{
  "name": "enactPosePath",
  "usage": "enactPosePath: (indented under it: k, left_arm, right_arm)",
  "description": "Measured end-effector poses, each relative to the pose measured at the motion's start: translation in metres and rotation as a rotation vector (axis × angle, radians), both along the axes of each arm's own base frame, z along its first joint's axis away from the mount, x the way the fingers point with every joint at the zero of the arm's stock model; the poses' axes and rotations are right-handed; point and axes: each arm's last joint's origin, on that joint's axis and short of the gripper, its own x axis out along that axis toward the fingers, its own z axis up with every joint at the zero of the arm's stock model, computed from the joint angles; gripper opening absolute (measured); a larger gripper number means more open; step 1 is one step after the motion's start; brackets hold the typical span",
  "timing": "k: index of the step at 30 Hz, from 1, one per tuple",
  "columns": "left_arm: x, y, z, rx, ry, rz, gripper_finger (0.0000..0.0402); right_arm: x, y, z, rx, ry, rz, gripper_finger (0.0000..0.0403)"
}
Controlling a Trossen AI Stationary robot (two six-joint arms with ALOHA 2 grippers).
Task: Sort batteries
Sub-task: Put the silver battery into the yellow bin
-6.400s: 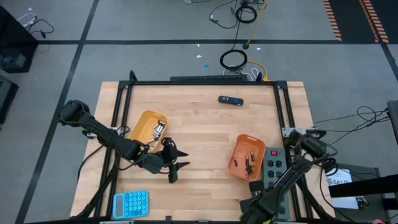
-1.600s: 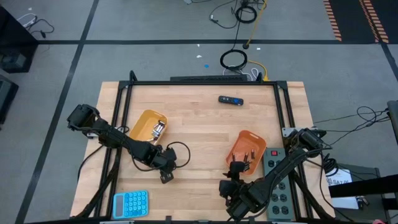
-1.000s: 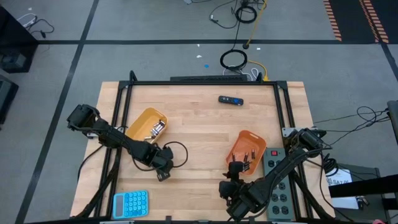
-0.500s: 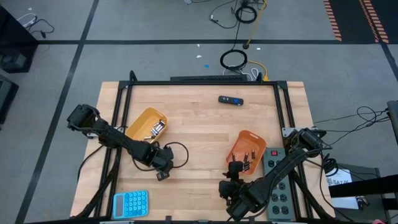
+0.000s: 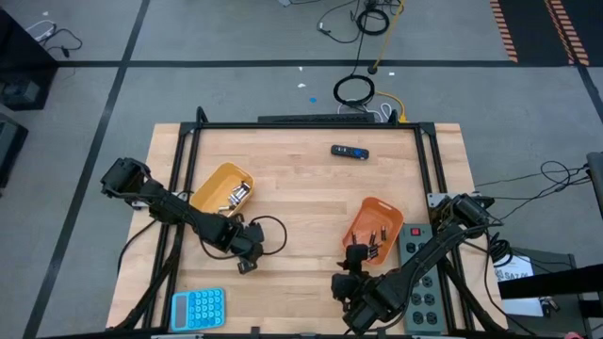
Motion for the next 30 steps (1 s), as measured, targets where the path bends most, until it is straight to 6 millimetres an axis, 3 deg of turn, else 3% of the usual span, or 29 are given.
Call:
enactPosePath:
  k: [16, 22, 30]
  left_arm:
    - [-0.0010, 0.0013, -0.0009, 0.031, 0.003, -0.006, 0.0097]
    - [-0.0013, 0.0004, -0.0009, 0.048, 0.004, -0.066, 0.0145]
    - [-0.0006, 0.0000, -0.0006, 0.117, 0.007, -0.333, 0.0180]
  right_arm:
    - [0.0001, 0.0001, 0.0000, 0.002, -0.001, 0.000, 0.0148]
    - [0.0006, 0.0006, 0.0001, 0.006, -0.007, 0.000, 0.0148]
    - [0.0012, 0.0011, 0.0002, 0.012, -0.013, 0.001, 0.0148]
